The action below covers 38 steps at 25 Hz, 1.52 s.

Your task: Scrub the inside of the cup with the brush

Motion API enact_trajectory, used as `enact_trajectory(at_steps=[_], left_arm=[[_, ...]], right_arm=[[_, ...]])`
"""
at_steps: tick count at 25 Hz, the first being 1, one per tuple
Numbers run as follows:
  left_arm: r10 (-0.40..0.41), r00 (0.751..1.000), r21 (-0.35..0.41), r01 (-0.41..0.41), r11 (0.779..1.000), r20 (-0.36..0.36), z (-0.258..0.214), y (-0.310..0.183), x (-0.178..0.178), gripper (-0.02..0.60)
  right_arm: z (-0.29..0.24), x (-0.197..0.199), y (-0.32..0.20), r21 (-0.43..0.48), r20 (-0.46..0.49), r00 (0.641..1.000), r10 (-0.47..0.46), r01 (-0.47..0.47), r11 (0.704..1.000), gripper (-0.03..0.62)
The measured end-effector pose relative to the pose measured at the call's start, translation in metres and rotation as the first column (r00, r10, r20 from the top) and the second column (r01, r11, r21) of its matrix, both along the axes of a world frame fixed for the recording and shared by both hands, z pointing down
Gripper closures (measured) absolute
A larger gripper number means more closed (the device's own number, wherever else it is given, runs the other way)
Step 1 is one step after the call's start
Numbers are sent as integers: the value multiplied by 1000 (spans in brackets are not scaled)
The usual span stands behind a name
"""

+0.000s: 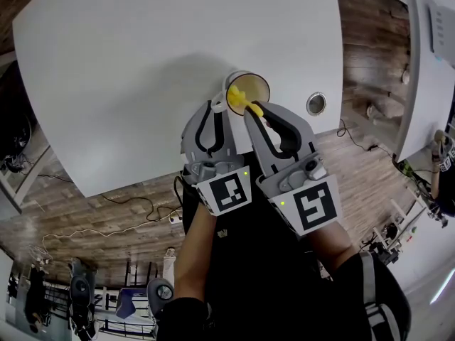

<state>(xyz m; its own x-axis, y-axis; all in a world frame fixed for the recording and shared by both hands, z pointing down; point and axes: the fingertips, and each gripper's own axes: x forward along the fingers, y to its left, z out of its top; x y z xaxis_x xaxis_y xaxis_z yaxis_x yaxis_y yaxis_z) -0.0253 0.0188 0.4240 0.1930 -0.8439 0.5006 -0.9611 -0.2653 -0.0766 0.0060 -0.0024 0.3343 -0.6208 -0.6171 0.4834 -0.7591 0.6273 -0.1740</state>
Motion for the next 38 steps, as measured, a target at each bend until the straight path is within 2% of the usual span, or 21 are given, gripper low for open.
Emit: enact_trajectory(at_steps=[5,8,17,22,32,38], left_arm=[[7,1000,9,-7,1000,5,0,-1,0,522],[10,1000,8,-10,1000,10,0,1,0,522],[12,1000,-1,-12,1000,10,1,2,1,522],[13,1000,-1,-13,1000,11,1,2,1,522],[13,1000,1,-13,1000,13,1,2,1,522],[15,1000,-2,-15,1000,14,1,2,2,522]], right_arm=[[19,-3,-1,-28,-32,999,-2,1,1000,562],[16,-2,-3,-35,-17,1000,11,-12,999,562],[-23,4,-10,34,36,999,9,-10,999,562],[-20,1,-12,48,42,999,15,-17,999,562],[19,-9,-11,-41,-40,999,-19,18,999,562],[11,-6,-16,-34,-18,1000,-9,8,999,562]])
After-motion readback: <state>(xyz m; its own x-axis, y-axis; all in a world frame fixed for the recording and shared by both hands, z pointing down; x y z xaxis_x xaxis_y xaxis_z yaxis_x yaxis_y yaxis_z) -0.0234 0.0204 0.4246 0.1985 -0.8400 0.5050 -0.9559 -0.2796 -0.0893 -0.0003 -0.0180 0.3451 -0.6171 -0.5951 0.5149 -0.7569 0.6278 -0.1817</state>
